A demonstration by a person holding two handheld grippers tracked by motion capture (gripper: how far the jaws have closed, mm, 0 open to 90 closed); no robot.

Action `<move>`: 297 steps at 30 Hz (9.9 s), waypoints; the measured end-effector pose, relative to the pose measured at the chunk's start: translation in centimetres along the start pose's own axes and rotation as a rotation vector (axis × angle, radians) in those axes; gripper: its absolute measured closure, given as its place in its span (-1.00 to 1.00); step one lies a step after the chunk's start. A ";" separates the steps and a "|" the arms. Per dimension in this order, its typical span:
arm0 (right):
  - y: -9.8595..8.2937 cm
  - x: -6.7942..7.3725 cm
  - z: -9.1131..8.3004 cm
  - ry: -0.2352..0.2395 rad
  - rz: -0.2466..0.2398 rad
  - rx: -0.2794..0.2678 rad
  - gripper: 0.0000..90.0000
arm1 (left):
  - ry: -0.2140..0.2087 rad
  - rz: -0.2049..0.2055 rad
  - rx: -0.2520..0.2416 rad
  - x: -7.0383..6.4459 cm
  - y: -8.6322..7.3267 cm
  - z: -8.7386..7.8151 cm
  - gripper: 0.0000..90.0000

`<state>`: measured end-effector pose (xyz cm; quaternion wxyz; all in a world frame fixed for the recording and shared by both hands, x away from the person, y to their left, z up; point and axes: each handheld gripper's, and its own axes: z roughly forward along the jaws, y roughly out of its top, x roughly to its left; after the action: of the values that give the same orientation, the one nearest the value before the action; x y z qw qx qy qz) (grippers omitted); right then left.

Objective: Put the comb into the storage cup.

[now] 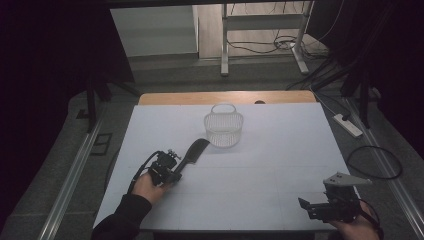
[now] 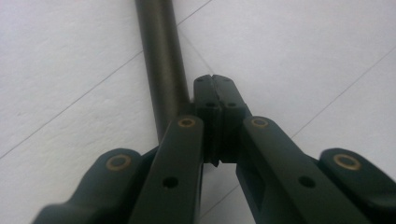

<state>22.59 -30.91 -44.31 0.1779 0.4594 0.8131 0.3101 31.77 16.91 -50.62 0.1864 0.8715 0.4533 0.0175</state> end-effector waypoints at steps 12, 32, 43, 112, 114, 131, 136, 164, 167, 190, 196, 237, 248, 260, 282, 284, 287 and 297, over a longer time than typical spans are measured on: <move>0.0 0.0 0.0 -0.001 -0.001 0.001 -0.97 | -0.001 -0.016 -0.082 -0.1 0.2 -1.8 0.77; 0.0 0.0 0.0 -0.001 -0.006 0.003 -0.97 | 0.068 -0.079 -0.114 1.2 0.9 -2.6 -0.55; 0.0 0.0 0.0 -0.003 -0.005 0.006 -0.97 | 0.063 -0.100 -0.113 1.9 1.2 -2.9 -1.00; 0.1 0.2 0.2 0.004 -0.020 0.017 -0.96 | 0.064 -0.038 0.041 0.9 1.2 0.7 0.61; 0.1 0.2 0.2 0.004 -0.021 0.016 -0.96 | 0.052 -0.051 0.037 1.1 1.2 0.7 0.61; 0.1 0.2 0.2 0.006 -0.024 0.016 -0.95 | 0.017 -0.075 -0.012 2.0 0.5 -0.4 0.61; 0.1 0.2 0.2 0.007 -0.024 0.017 -0.95 | 0.005 -0.076 -0.032 2.2 0.2 -0.9 0.61; 0.1 0.3 0.2 0.007 -0.029 0.011 -0.95 | -0.004 -0.054 -0.158 1.5 -2.1 -4.1 0.61; 0.1 0.2 0.1 0.006 -0.028 0.010 -0.96 | -0.004 -0.049 -0.176 1.3 -2.3 -4.4 0.61; 0.1 0.2 0.0 0.006 -0.028 -0.002 -0.96 | -0.064 -0.012 -0.351 -0.6 -4.5 -6.8 0.61; 0.1 0.2 0.0 0.012 -0.028 -0.008 -0.97 | -0.075 0.001 -0.375 -1.3 -4.9 -7.2 0.61; 2.2 0.4 -0.7 0.152 -0.033 -0.164 -1.00 | -0.080 0.099 -0.440 -4.8 -5.9 -7.9 0.61; 4.5 0.7 -0.2 0.268 0.000 -0.181 -1.00 | -0.108 0.127 -0.444 -4.8 -5.1 -7.4 0.61; 6.6 1.5 1.1 0.338 0.028 -0.179 -1.00 | -0.129 0.168 -0.435 -5.0 -4.3 -6.9 0.61; 10.0 3.2 3.2 0.380 -0.003 -0.099 -1.00 | -0.163 0.233 -0.435 -6.3 -3.5 -6.4 0.61; 10.4 3.4 3.4 0.382 0.000 -0.097 -1.00 | -0.168 0.235 -0.435 -6.4 -3.5 -6.3 0.61; 11.0 3.8 3.6 0.383 -0.006 -0.089 -1.00 | -0.175 0.242 -0.434 -6.5 -3.5 -6.3 0.61; 12.6 5.1 4.7 0.426 -0.020 -0.063 -1.00 | -0.184 0.274 -0.432 -7.3 -3.2 -6.0 0.61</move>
<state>30.68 -20.07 -39.36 0.0193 0.3696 0.8268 0.4235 23.74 14.63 -45.10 0.4044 0.8625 0.2982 0.0597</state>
